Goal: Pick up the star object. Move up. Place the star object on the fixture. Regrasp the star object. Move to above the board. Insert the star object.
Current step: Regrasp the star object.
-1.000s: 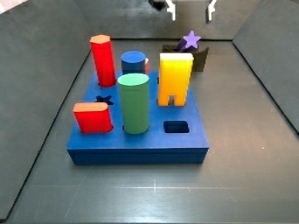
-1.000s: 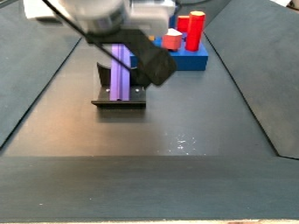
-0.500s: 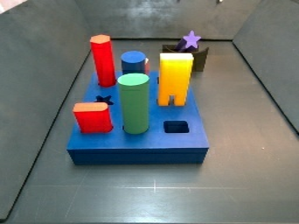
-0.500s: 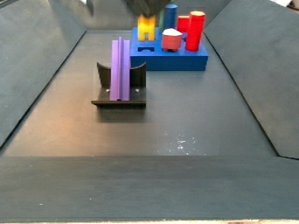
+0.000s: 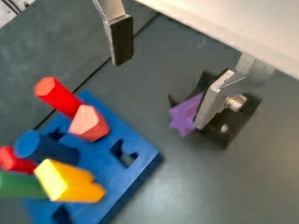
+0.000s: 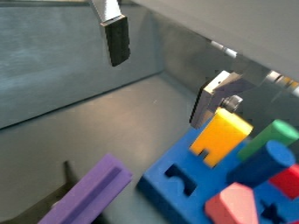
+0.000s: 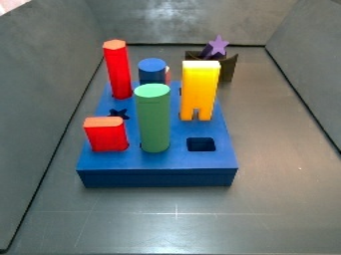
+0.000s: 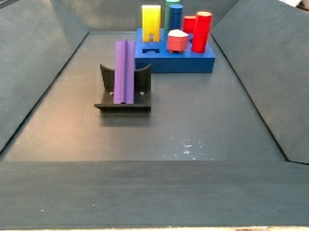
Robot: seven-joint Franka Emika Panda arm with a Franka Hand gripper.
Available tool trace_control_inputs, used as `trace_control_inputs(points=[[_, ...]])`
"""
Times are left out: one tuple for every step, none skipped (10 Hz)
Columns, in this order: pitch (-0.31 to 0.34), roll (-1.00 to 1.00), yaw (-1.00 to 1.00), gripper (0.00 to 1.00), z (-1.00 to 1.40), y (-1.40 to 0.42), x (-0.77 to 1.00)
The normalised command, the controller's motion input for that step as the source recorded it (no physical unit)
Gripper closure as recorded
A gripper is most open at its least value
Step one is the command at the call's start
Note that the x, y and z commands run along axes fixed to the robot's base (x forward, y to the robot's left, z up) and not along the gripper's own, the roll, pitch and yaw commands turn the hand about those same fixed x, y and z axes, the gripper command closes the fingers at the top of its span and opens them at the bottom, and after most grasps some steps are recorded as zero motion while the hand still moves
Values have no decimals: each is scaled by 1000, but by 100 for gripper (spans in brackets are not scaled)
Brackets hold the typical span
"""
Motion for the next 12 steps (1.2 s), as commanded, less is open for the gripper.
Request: trace_control_inputs(points=[[35,1000,25,0,31,-20,-22],[31,1000,26,0,6,-32,-7],[30,1000,27,0,14,-21,-6],[27,1000,28,0,15,-16,-3],[27,1000,29,0,16,-13,0],[33,1000,31,0,15,-14,2],[39,1000,34,0,12,-16,6],[47,1000,36,0,8,-17,16],[55,1000,39,0,3,-22,29],[69,1000,44,0,4,-25,46],[84,1000,50,0,-1,-28,59],[102,1000,57,0,2,-32,70]])
